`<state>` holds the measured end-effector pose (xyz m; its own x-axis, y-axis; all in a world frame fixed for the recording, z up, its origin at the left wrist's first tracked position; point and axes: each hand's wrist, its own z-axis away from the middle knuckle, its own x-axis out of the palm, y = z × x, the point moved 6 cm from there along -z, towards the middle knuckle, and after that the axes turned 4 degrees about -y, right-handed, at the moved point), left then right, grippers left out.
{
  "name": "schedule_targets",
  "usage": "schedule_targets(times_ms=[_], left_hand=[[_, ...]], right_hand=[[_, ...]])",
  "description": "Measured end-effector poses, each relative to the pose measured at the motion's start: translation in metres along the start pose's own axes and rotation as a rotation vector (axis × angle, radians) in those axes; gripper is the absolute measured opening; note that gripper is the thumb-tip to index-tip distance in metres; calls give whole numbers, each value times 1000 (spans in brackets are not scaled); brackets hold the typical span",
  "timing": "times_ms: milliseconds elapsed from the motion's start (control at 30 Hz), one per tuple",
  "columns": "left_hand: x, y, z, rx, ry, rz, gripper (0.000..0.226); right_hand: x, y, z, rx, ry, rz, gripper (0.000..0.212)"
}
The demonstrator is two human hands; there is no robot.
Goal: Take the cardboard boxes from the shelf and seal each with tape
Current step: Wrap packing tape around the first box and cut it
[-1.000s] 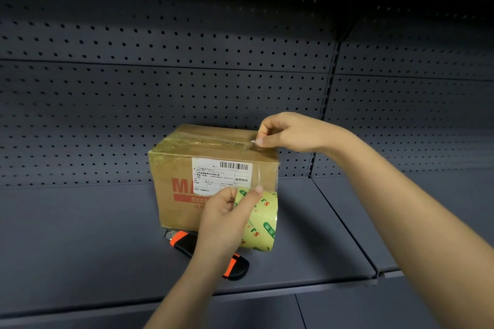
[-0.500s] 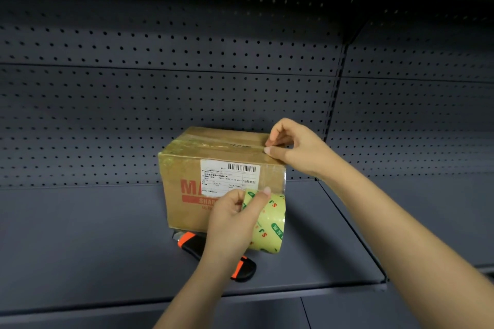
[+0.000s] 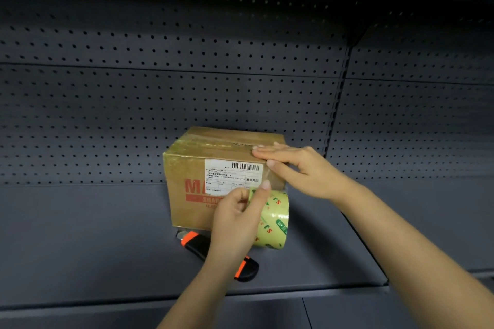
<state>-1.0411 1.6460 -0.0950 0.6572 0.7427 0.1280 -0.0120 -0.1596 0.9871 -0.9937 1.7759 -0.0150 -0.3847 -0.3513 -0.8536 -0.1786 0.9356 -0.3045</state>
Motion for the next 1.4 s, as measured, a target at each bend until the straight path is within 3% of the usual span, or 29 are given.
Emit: schedule_targets(times_ms=[67,167,367,567,700,833,967,1100,1167,1300,1400], left_hand=[[-4,-1,0,18,6,-39,53],[-13,0,0,18,11,-75,45],[-29,12,1,104,87,-232,41],[-45,37,7,372,63,-518,26],[-67,53,9,556,32,-738,18],[-97,59,7,714,-42,-930,18],[-124,51,9,867,-114,-1070,17],[-146,34,9,935,-175,-1167,19],[-157,25,9,944,-179,-1182,22],[-171,11,9,904,-239,-1171,32],[-175,12,10,925,-246,-1162,32]], right_hand=[[0,0,-1,-5,-13,10,39],[-1,1,-1,-4,-2,-23,38],[-4,-5,10,-36,194,-108,31],[-13,-45,19,-101,331,119,18],[2,-96,26,-94,336,258,10],[43,-132,31,-7,270,358,7],[110,-140,29,135,80,532,6],[157,-124,25,347,-23,570,16],[172,-115,22,438,-83,624,11],[185,-101,19,640,-212,695,46],[181,-103,17,687,-240,724,45]])
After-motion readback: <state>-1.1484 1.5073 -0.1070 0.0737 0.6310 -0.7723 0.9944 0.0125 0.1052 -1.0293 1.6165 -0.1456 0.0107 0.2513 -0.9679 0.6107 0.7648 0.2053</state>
